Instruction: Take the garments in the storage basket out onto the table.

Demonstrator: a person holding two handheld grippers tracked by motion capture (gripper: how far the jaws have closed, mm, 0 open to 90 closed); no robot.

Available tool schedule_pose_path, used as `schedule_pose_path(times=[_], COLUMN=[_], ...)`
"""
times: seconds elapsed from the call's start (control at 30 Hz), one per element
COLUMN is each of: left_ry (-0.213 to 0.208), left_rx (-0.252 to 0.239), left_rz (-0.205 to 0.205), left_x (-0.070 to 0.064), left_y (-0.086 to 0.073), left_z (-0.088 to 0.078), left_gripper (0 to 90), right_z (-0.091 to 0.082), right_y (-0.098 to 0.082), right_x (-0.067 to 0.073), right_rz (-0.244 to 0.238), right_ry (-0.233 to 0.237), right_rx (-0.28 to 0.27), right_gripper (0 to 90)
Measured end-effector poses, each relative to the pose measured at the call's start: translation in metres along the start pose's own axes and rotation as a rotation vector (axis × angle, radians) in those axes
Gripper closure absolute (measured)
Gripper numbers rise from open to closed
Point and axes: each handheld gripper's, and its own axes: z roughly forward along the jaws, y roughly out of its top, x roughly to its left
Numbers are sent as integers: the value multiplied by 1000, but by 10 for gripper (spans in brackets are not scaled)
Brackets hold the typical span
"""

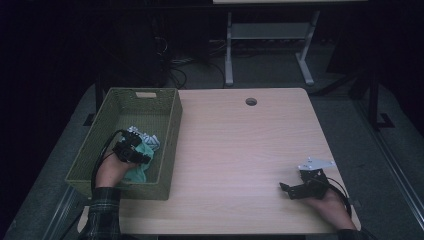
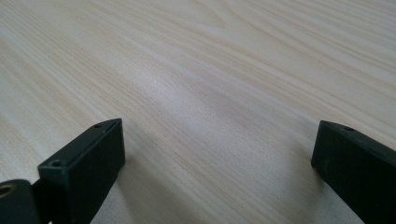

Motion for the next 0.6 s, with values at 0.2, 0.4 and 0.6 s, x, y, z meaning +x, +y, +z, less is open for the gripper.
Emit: schedule_pose_path(times=[0.2, 0.4, 0.6], left_ry=[-39, -76, -117], left_rx=[-92, -213, -322], left_rz=[-28, -43, -63], left_x=[3, 7, 10], left_y=[-1, -3, -6], left_z=[-10, -24, -34], left_gripper=[810, 828, 831], right_z=[0, 0, 0], right_y=[0, 0, 0], right_x=[0, 0, 0], right_rz=[0, 0, 0], right_ry=[0, 0, 0], right_rx=[0, 0, 0], right_gripper=[23, 23, 23])
